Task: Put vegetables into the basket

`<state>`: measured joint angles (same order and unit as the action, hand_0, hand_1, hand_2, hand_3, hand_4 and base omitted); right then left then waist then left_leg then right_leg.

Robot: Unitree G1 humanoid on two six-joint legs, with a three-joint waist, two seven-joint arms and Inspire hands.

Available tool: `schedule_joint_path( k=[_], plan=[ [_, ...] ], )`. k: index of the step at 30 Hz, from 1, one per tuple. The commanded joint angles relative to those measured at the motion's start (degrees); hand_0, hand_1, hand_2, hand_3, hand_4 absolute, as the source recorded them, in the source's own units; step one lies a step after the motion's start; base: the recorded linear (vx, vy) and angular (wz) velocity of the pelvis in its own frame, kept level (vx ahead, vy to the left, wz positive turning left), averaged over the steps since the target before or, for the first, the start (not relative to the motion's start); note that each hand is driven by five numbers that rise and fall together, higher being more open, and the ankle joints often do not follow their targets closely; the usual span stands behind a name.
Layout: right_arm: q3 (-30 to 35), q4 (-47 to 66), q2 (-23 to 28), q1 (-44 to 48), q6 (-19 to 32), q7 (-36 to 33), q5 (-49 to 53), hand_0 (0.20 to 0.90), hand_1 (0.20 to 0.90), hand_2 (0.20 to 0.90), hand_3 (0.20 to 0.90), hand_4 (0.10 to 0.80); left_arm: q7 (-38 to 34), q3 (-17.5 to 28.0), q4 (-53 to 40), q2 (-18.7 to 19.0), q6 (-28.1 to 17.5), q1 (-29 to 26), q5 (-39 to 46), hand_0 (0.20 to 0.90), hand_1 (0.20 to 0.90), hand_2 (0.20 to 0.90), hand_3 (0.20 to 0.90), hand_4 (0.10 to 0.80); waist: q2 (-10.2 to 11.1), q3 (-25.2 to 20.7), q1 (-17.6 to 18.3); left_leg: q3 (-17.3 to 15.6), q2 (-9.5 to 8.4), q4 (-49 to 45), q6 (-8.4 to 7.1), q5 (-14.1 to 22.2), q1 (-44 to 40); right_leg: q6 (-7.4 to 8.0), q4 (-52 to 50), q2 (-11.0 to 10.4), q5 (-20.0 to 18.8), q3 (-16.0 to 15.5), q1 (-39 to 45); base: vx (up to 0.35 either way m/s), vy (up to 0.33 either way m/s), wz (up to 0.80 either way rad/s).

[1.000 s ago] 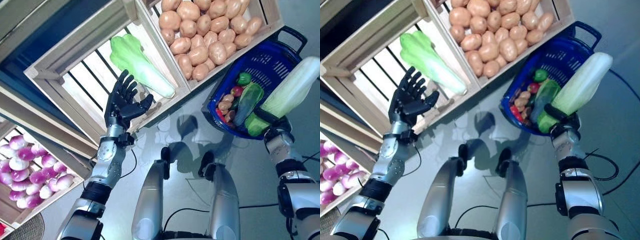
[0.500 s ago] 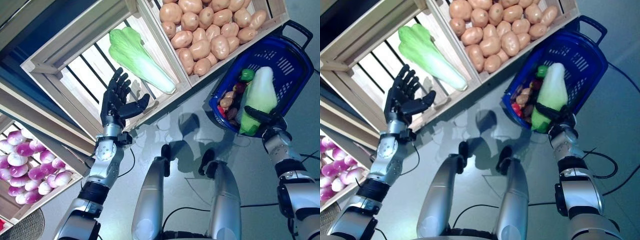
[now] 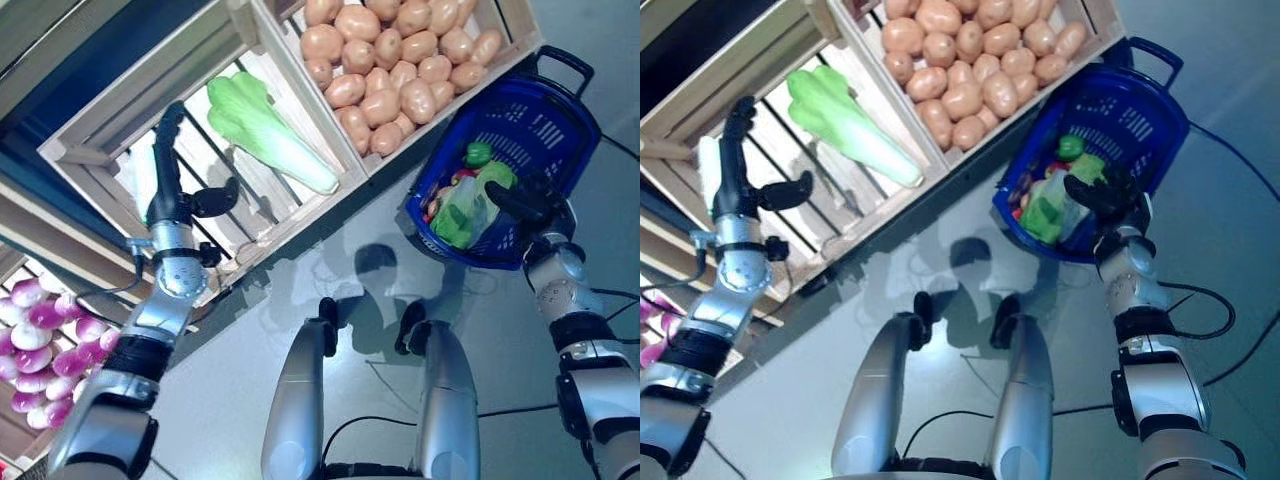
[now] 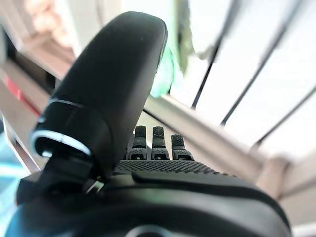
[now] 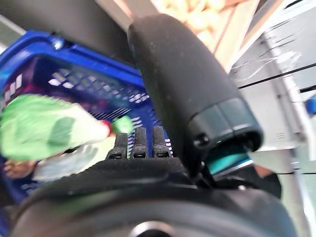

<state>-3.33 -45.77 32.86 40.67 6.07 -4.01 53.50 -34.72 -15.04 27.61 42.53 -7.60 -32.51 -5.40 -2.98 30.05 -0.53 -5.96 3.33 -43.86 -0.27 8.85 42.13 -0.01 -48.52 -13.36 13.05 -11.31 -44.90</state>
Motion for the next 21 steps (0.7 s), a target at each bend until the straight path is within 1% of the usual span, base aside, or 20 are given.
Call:
schedule_joint_path(
  k=[1,2,3,4,6,9,15,21],
  plan=[
    [-0.28,8.11,3.71,-1.09,7.01,5.06,2.86,0.9,0.9,0.9,0.9,0.8,-4.94,-1.15,-0.89,6.96,0.56,-8.3,-19.73,0.9,0.9,0.9,0.9,0.8,-0.14,-0.26,2.33,-5.09,-0.18,-4.0,1.62,8.38,-3.07,-2.17,-4.45,1.84,4.95,-0.54,3.85,0.015,0.125,-0.3],
    [-0.84,9.73,3.71,-2.01,7.23,5.82,2.35,0.9,0.9,0.9,0.9,0.8,-4.67,-3.97,-0.88,9.13,2.1,-10.01,-24.24,0.9,0.9,0.9,0.9,0.8,-0.3,-0.26,3.17,-5.71,0.37,-4.58,1.54,8.64,-2.51,-2.2,-4.92,2.02,5.03,0.09,2.98,0.019,0.146,-0.29],
    [-1.28,10.77,4.07,-2.69,7.08,6.64,1.47,0.9,0.9,0.9,0.9,0.8,-3.96,-6.46,0.02,10.85,2.98,-11.81,-25.56,0.9,0.9,0.9,0.9,0.8,-0.43,-0.26,3.73,-6.38,0.86,-4.95,1.5,8.95,-2.27,-2.17,-5.18,2.23,5.19,0.69,2.4,0.016,0.135,-0.2],
    [-1.38,10.97,4.17,-2.84,7.01,6.8,1.3,0.9,0.9,0.9,0.9,0.8,-3.64,-7.16,0.34,11.18,3.36,-12.31,-25.85,0.9,0.9,0.9,0.9,0.8,-0.47,-0.26,3.85,-6.56,0.98,-5.12,1.51,9.05,-2.15,-2.17,-5.33,2.25,5.24,0.84,2.18,0.017,0.128,-0.14],
    [-2.19,10.82,5.01,-2.98,6.38,7.48,0.3,0.9,0.9,0.9,0.9,0.8,-1.43,-12.02,2.67,12.89,4.99,-15.65,-28.01,0.9,0.9,0.9,0.9,0.8,-0.77,-0.26,4.68,-7.48,1.65,-6.51,1.61,9.79,-1.0,-2.11,-6.59,2.35,5.62,1.82,0.46,0.005,0.11,-0.23],
    [-3.69,9.42,6.51,-2.93,6.14,7.26,-0.34,0.9,0.9,0.9,0.9,0.8,0.44,-16.65,5.9,13.79,6.11,-19.42,-28.2,0.9,0.9,0.9,0.9,0.8,-0.76,-0.26,5.45,-8.21,2.4,-8.1,1.95,10.48,0.99,-2.15,-8.08,2.52,5.92,2.82,-2.03,-0.001,0.077,-0.25],
    [-4.11,6.02,7.12,-2.02,4.58,8.22,2.04,0.9,0.9,0.9,0.9,0.8,3.63,-20.7,11.89,13.14,6.92,-22.85,-27.91,0.9,0.9,0.9,0.9,0.8,-0.61,-0.26,6.12,-8.51,3.09,-9.45,1.93,10.88,4.23,-1.83,-8.87,3.37,5.62,3.77,-5.51,-0.001,0.037,-0.08],
    [-4.82,4.99,7.55,-1.03,3.72,9.29,3.4,0.9,0.9,0.9,0.9,0.8,5.63,-21.14,15.03,12.38,8.63,-23.36,-26.04,0.9,0.9,0.9,0.9,0.8,-0.42,-0.26,6.11,-8.27,3.22,-9.55,1.65,10.79,6.72,-1.33,-8.49,3.95,5.05,4.09,-7.89,0.0,0.018,-0.08]
  ],
)
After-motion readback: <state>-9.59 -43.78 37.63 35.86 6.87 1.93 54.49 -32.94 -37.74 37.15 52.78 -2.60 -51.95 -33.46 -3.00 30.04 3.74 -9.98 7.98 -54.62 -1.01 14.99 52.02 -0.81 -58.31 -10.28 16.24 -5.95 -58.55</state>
